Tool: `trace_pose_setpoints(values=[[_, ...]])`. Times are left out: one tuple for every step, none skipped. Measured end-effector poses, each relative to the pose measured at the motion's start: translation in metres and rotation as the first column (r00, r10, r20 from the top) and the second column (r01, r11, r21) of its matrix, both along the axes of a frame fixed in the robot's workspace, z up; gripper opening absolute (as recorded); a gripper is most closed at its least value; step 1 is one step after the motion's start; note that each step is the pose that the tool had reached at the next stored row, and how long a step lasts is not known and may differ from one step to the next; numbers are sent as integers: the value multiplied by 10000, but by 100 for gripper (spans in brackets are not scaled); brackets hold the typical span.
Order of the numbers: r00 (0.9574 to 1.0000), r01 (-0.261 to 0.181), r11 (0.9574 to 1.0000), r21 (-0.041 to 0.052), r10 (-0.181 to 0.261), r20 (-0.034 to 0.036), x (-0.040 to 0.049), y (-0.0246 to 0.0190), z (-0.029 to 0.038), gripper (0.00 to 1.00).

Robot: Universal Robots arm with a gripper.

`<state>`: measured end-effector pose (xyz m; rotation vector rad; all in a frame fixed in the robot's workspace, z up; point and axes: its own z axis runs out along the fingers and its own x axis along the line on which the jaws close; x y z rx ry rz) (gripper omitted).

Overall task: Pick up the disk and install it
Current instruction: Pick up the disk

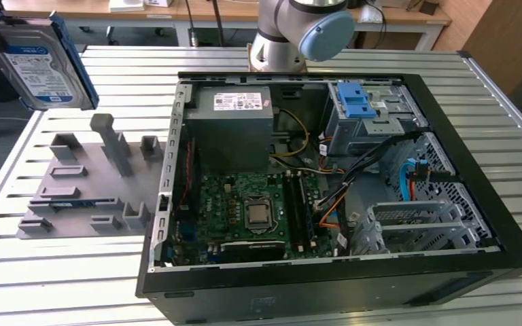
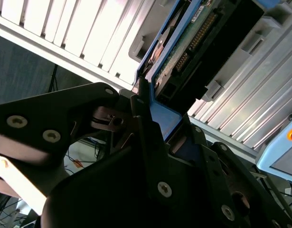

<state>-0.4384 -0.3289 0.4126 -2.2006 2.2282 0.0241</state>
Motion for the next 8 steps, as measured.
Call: trace_pose_setpoints(values=[[10000, 0, 10000, 0, 0, 0, 0, 0, 3, 36], [10000, 0, 10000, 0, 0, -1, 0, 0, 7, 36], [10000, 0, 10000, 0, 0, 0, 0, 0, 10, 36], [10000, 0, 10000, 0, 0, 0, 0, 0, 13, 36], [10000, 0, 10000, 0, 0, 0, 0, 0, 16, 36], [10000, 0, 10000, 0, 0, -1, 0, 0, 20, 36], [10000, 0, 10000, 0, 0, 0, 0, 0, 22, 36], [10000, 0, 10000, 0, 0, 0, 0, 0, 25, 36]])
